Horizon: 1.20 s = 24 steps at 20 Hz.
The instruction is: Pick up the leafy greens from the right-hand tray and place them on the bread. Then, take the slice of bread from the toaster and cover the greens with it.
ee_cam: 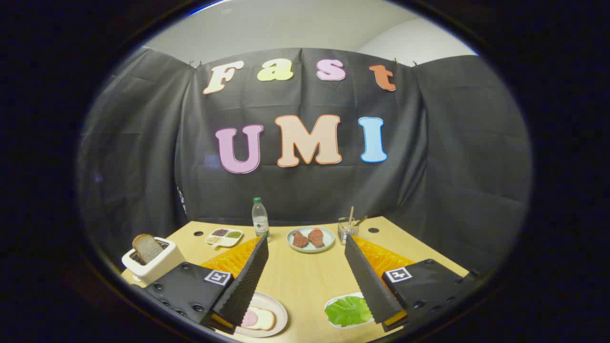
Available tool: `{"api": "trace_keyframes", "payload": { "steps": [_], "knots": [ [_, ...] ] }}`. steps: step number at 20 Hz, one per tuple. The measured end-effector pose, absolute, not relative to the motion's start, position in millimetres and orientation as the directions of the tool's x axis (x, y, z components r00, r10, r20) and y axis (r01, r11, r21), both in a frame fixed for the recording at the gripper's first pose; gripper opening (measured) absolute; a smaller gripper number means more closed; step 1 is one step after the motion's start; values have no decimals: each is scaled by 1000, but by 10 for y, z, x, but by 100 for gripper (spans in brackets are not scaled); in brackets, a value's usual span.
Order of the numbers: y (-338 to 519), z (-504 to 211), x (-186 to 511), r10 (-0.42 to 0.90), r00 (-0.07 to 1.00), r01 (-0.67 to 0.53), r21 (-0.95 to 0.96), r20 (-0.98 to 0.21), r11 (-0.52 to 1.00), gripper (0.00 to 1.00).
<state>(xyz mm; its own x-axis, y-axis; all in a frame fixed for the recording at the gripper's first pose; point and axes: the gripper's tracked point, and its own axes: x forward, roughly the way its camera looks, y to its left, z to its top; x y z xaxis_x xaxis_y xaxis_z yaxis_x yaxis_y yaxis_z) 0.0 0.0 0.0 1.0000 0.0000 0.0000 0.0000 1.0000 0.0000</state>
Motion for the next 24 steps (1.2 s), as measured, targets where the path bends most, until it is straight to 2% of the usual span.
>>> {"api": "trace_keyframes", "payload": {
  "steps": [14,20,24],
  "knots": [
    [-104,-386,199,59,990,-61,-16,-126,998,100],
    [-744,-730,304,9,974,-15,-28,-228,999,100],
    [-1296,-1198,381,-48,943,35,-44,-330,998,100]
  ]
}}
